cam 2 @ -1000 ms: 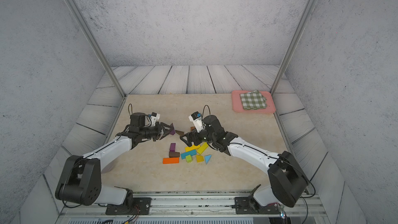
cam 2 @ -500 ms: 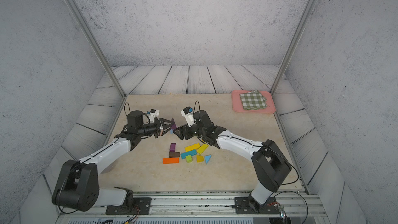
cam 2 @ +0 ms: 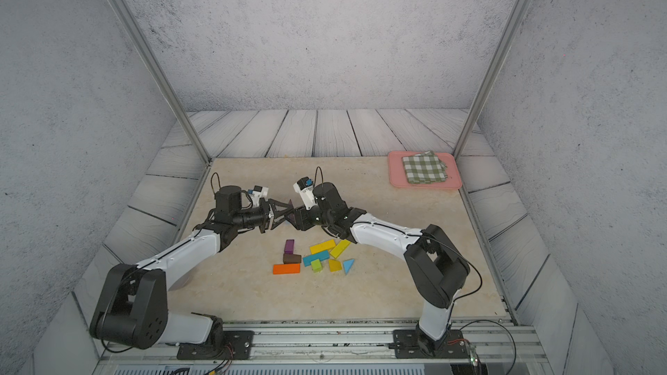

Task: Assemble a small pinwheel with building blocks
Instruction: Place the building block at the center of the board.

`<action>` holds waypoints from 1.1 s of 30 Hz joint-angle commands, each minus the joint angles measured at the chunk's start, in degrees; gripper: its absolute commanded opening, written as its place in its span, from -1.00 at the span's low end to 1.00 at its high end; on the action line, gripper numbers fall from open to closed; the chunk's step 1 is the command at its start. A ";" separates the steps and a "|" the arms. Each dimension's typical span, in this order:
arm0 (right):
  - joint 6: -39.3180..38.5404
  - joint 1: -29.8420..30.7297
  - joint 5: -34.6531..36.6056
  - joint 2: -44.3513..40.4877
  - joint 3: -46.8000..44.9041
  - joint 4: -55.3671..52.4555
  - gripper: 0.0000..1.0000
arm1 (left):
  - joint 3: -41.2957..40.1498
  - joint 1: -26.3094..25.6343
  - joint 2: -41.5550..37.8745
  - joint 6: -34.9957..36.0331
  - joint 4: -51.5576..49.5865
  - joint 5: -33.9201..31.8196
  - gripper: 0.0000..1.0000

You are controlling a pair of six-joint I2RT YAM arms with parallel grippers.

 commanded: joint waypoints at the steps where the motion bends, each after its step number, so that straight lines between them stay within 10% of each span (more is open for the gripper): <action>1: 0.25 0.38 2.52 1.95 1.71 0.06 -0.10 | 0.96 -0.12 0.21 0.48 -1.50 0.86 -0.57; 13: -9.51 -3.21 -0.53 2.15 3.01 -4.34 -0.98 | -0.83 5.17 -6.42 2.43 -6.05 -1.34 0.11; 17: -26.35 -7.79 -9.63 4.13 9.19 -14.73 -1.00 | -1.01 10.95 -11.08 6.26 -13.82 -3.12 0.91; 25: -81.50 -13.56 -25.10 17.94 34.23 -57.61 -1.00 | -0.24 13.16 -13.45 14.60 -24.36 -10.98 0.92; 33: -97.47 -13.63 -11.73 34.90 56.12 -69.64 -0.92 | 1.27 14.12 -8.78 19.23 -27.82 -9.73 0.92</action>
